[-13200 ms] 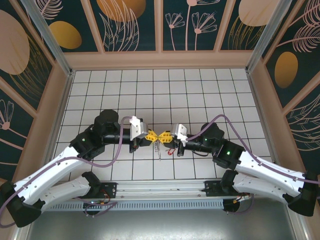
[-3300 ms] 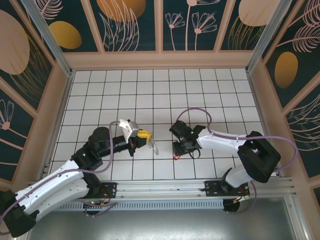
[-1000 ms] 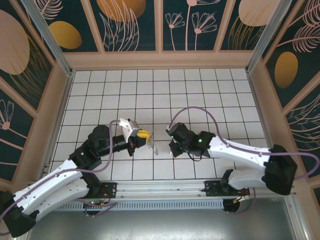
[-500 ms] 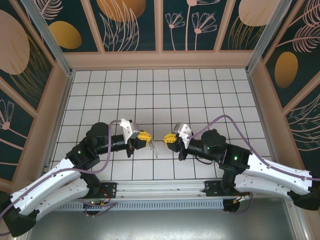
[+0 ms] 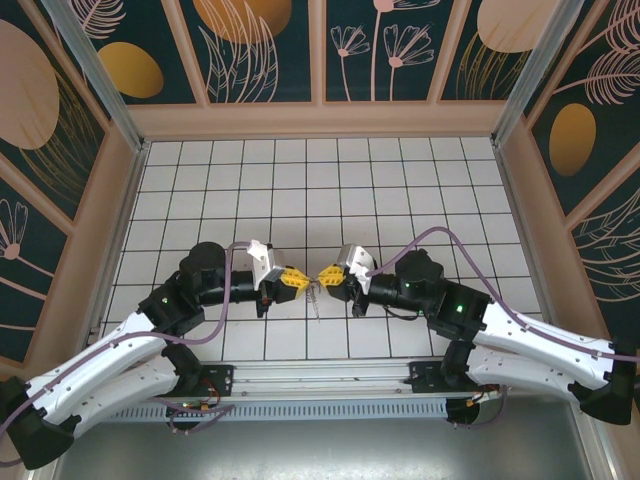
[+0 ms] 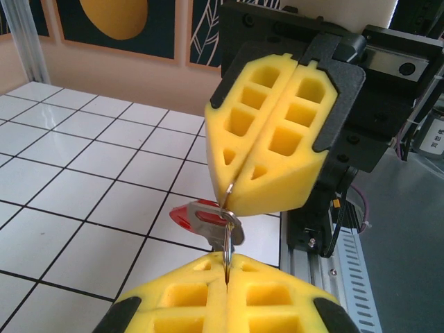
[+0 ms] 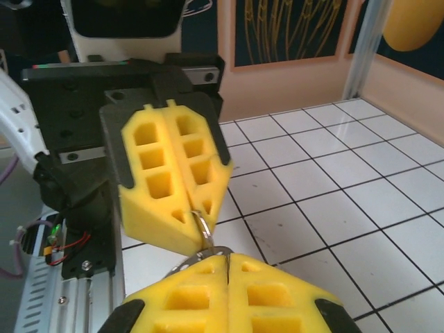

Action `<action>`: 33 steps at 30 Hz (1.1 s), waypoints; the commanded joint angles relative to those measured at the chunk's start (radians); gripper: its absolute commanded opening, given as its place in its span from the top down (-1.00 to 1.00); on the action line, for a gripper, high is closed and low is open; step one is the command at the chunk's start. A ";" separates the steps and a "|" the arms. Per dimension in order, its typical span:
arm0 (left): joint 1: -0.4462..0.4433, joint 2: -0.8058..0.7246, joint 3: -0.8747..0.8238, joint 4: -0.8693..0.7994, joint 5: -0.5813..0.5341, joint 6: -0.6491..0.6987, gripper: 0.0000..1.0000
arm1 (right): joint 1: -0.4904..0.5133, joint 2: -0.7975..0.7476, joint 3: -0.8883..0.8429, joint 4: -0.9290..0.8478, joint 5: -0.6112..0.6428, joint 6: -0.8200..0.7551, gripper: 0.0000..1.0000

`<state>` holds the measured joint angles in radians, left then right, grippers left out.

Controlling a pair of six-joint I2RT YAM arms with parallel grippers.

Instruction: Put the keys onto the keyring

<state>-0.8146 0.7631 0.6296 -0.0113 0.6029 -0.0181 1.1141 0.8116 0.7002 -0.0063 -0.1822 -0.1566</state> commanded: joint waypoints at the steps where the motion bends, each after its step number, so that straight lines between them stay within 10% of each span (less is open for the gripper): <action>1: -0.004 0.001 0.020 0.034 0.042 0.022 1.00 | -0.003 0.008 0.038 -0.004 -0.081 -0.029 1.00; 33: -0.004 0.016 0.016 0.037 0.056 0.021 1.00 | -0.012 0.021 0.061 -0.025 -0.041 -0.017 1.00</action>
<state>-0.8146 0.7799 0.6296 -0.0113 0.6460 -0.0109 1.1110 0.8253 0.7231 -0.0448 -0.2081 -0.1780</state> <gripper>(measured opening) 0.043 0.049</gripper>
